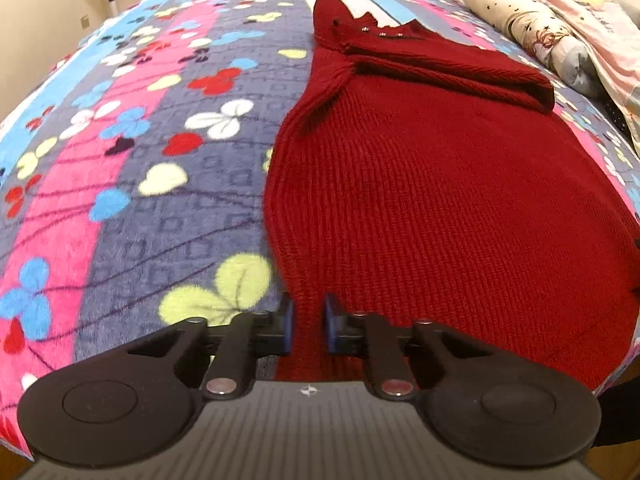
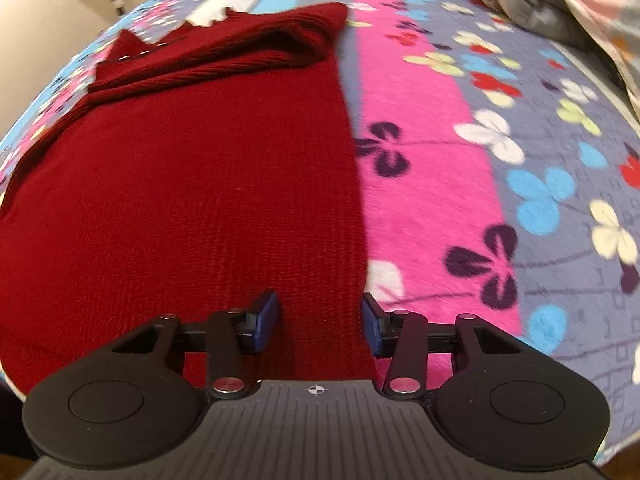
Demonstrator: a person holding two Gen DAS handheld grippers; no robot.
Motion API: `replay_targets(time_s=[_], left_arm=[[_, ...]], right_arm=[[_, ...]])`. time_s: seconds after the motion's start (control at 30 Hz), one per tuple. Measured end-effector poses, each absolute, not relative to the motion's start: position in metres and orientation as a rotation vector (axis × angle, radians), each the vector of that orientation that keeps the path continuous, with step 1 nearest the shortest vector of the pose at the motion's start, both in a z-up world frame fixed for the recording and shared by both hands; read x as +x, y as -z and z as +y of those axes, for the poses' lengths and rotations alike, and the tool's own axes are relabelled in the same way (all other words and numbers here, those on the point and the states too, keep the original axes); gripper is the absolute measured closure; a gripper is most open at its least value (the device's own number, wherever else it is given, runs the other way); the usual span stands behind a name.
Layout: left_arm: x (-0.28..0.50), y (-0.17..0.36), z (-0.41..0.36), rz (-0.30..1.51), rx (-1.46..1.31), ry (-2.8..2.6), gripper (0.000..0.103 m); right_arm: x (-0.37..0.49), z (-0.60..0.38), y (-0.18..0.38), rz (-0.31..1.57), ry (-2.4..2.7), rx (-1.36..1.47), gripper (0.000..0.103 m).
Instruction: Fold small clothes
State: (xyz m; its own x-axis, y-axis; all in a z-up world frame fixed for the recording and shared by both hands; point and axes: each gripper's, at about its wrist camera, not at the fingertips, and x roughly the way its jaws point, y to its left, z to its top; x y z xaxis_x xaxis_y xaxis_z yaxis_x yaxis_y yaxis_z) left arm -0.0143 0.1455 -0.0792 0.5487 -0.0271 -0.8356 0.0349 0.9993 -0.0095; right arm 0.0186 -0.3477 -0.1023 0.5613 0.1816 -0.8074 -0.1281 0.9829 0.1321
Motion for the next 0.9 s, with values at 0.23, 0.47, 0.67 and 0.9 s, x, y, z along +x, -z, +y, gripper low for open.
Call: replay_targets(time_s=[0.23,0.47,0.67,0.9], left_arm=[[-0.010,0.078,0.159,1.037,-0.169,0.051,0.067],[-0.015,0.073,0.154,0.991,-0.094,0.056,0.090],[-0.012,0.075,0.153,1.025,-0.114,0.062,0.087],[-0.016,0.075,0.149,1.008,-0.050,0.064,0.090]], right_arm=[[0.021,-0.369,0.099,0.934,-0.073,0.135,0.068],[0.019,-0.355,0.102,0.955,-0.157,0.101,0.065],[0.018,-0.363,0.095,0.918,-0.129,0.154,0.080],[0.019,-0.354,0.102,0.940,-0.139,0.096,0.074]])
